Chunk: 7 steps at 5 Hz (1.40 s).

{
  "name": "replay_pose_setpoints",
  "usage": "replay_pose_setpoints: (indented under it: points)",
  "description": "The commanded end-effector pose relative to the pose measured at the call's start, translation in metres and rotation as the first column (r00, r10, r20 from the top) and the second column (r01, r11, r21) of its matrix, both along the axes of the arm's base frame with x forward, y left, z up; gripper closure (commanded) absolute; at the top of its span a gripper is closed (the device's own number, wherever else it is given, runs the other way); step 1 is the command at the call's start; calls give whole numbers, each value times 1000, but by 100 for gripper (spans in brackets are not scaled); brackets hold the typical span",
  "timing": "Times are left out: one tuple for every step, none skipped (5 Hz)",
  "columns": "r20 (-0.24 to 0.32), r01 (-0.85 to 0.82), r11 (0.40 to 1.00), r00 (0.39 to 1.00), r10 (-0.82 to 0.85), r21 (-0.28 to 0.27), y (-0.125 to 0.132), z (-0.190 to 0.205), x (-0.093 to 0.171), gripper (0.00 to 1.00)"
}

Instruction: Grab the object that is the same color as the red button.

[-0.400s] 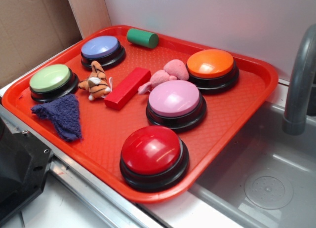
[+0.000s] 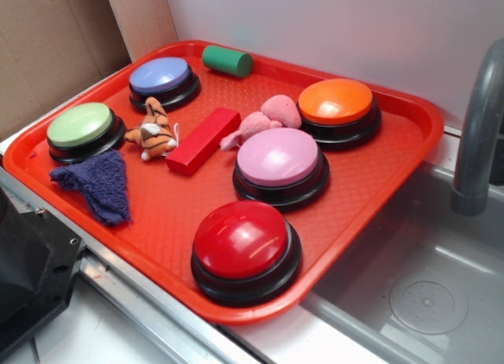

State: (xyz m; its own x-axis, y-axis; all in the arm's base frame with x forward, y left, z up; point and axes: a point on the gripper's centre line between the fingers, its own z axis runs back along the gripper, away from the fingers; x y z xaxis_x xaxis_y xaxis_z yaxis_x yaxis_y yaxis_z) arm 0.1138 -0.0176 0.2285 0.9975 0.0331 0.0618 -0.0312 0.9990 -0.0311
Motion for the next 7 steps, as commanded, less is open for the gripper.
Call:
replay_pose_setpoints:
  points:
    - [49,-17,1000,999,16,7,3,-31,63,0]
    - [70,-65,997,996,62,48,4,-65,100,0]
    - [86,-87,995,993,83,54,2,-94,127,0]
    - [93,-104,993,991,98,62,6,-124,149,0]
    - [83,-115,992,990,110,58,14,-145,159,0]
    - [79,-175,982,982,169,72,25,-165,163,0]
    - [53,-198,979,979,195,50,35,-183,162,0]
